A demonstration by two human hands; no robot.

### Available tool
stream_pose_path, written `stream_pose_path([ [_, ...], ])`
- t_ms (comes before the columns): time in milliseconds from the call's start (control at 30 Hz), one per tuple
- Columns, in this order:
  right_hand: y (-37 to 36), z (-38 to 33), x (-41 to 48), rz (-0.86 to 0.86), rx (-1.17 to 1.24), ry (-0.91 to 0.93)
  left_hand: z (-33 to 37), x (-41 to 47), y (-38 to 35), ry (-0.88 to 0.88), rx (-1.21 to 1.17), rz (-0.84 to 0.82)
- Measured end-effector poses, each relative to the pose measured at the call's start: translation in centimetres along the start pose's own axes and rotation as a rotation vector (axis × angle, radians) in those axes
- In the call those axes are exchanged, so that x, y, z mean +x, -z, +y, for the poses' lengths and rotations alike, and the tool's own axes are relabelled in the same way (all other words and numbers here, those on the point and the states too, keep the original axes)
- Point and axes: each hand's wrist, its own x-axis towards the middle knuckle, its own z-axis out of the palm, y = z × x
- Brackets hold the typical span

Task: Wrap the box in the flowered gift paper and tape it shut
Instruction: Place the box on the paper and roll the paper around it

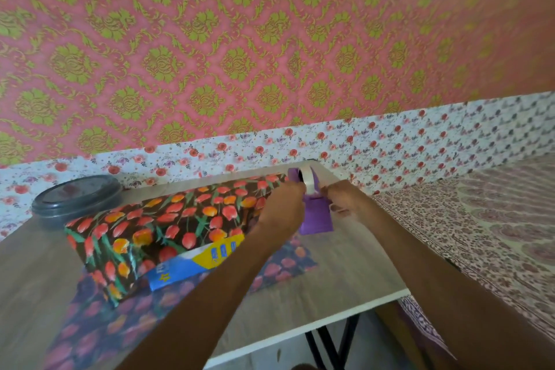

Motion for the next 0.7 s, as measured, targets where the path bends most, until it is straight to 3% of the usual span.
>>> stream_pose_path([
  [100, 0.0, -0.6, 0.7, -0.115, 0.182, -0.155, 0.4, 1.3, -2.2, 0.085, 0.035, -0.084],
  [267, 0.1, -1.1, 2.1, -0.153, 0.254, -0.35, 0.8, 2.6, -3.2, 0.166, -0.017, -0.046],
  [500, 0.2, -2.1, 1.0, -0.037, 0.547, -0.229, 1.0, 2.7, -3.6, 0.211, -0.067, 0.02],
  [700, -0.3, -0.8, -0.8, 0.096, 0.476, -0.169, 1.1, 2.5, -4.0, 0.242, -0.109, 0.025],
])
